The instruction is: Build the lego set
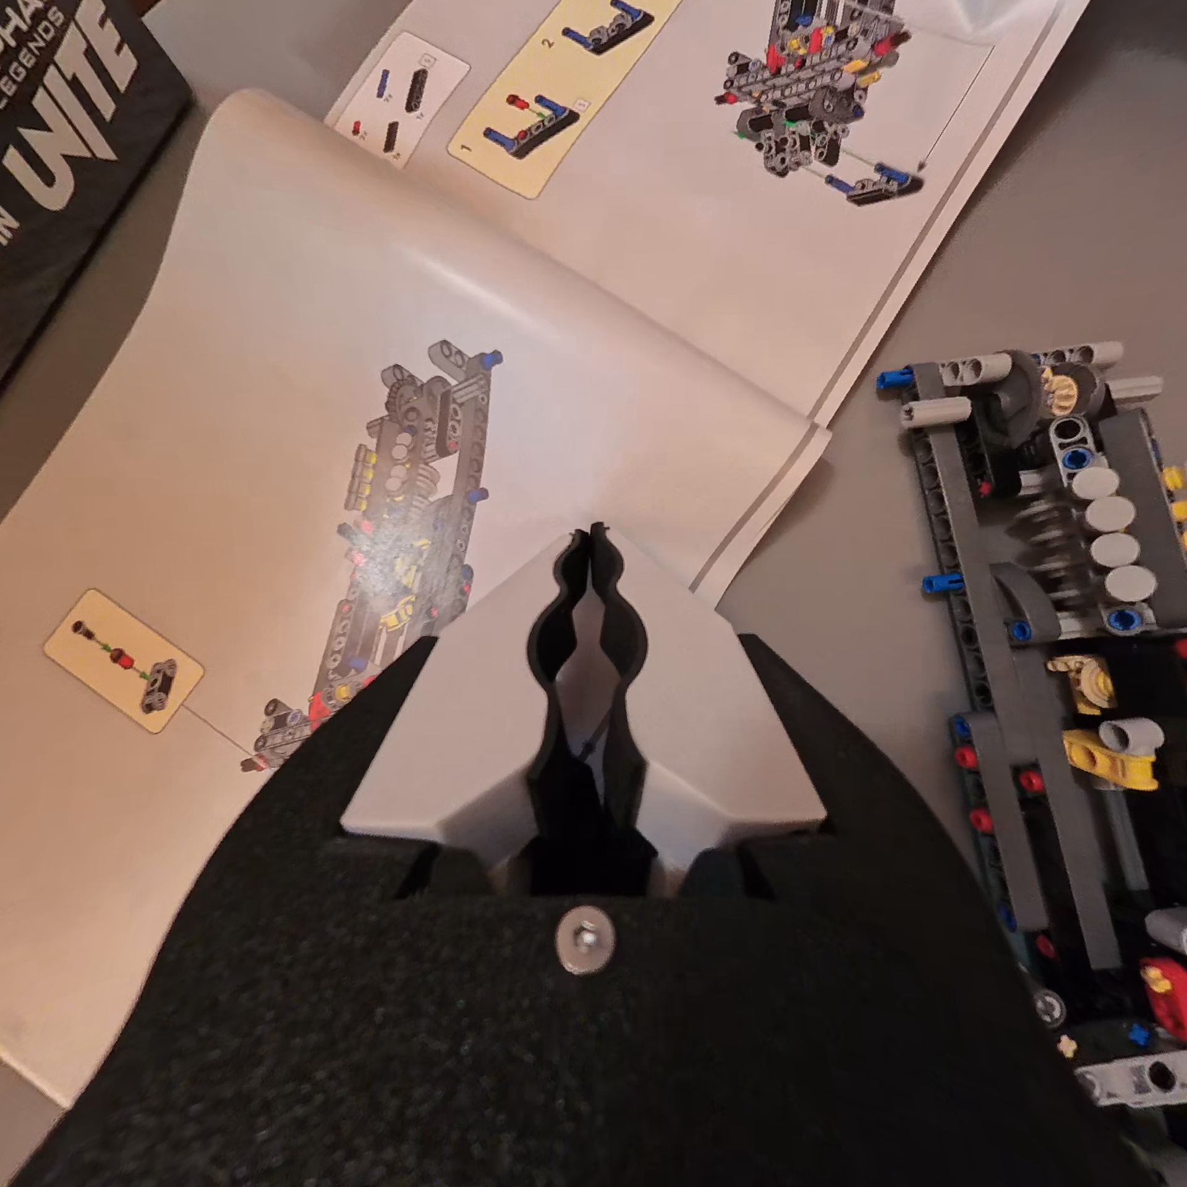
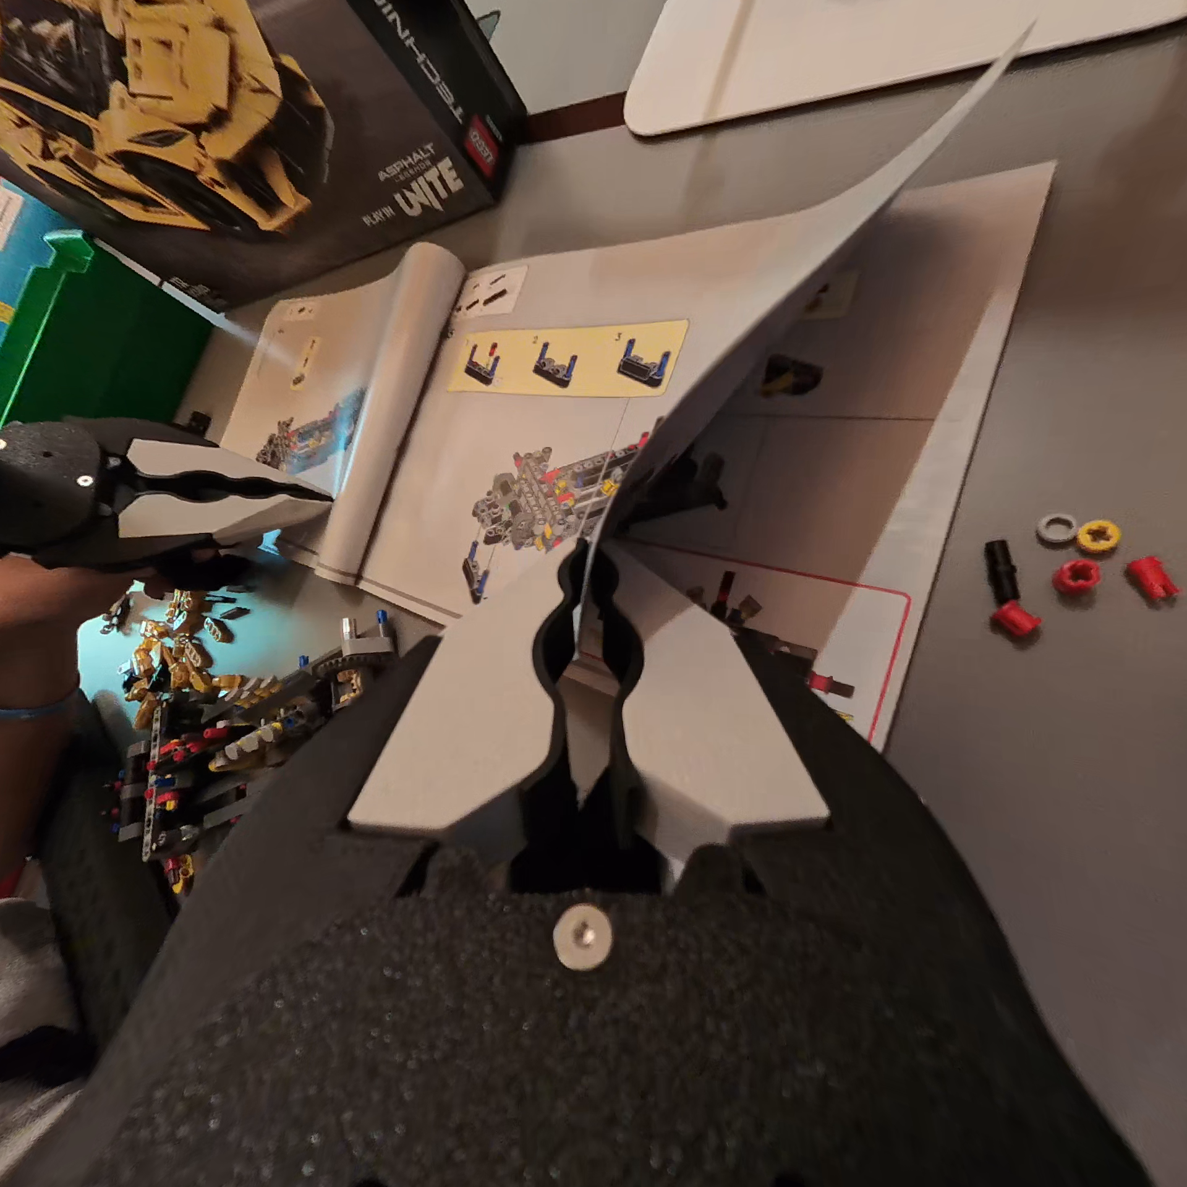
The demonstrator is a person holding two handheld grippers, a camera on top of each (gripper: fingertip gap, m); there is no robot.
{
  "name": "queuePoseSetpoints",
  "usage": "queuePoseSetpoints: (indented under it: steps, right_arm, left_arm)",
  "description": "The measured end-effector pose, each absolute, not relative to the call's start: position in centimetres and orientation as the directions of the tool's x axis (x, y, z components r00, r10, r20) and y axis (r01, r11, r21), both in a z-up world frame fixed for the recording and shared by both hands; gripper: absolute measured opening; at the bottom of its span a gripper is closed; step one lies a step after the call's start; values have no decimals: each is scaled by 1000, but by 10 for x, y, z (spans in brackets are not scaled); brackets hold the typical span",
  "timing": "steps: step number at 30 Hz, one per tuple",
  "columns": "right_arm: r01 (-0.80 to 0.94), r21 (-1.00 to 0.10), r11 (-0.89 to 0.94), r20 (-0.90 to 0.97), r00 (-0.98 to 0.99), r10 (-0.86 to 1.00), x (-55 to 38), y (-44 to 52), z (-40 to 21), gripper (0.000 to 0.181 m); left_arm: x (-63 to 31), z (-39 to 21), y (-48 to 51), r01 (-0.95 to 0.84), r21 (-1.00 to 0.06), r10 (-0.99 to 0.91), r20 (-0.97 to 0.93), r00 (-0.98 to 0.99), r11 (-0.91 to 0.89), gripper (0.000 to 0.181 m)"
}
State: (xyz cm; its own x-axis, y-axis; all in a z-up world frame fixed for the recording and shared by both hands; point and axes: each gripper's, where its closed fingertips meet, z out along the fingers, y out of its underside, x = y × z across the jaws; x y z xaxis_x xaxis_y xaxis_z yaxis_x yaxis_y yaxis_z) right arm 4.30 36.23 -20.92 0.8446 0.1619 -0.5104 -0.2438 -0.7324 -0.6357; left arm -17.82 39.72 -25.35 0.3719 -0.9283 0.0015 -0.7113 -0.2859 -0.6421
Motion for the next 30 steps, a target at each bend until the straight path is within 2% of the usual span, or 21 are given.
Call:
queuePoseSetpoints:
  steps: [23,28,30]
  right_arm:
    - [-122,-707,-696,-408,875,261,19,363,-189,0]
    - [-17,-735,-678,-352,864,359,-8,363,-187,0]
    - [65,-760,-646,-303,845,441,-28,361,-185,0]
  left_arm:
    - [-178,-253,397,-779,-602,-929,-162,334,-175,0]
    - [-179,-253,398,-776,-605,-926,-166,340,-177,0]
    - [-180,-249,404,-746,-628,-913,-135,386,-223,7]
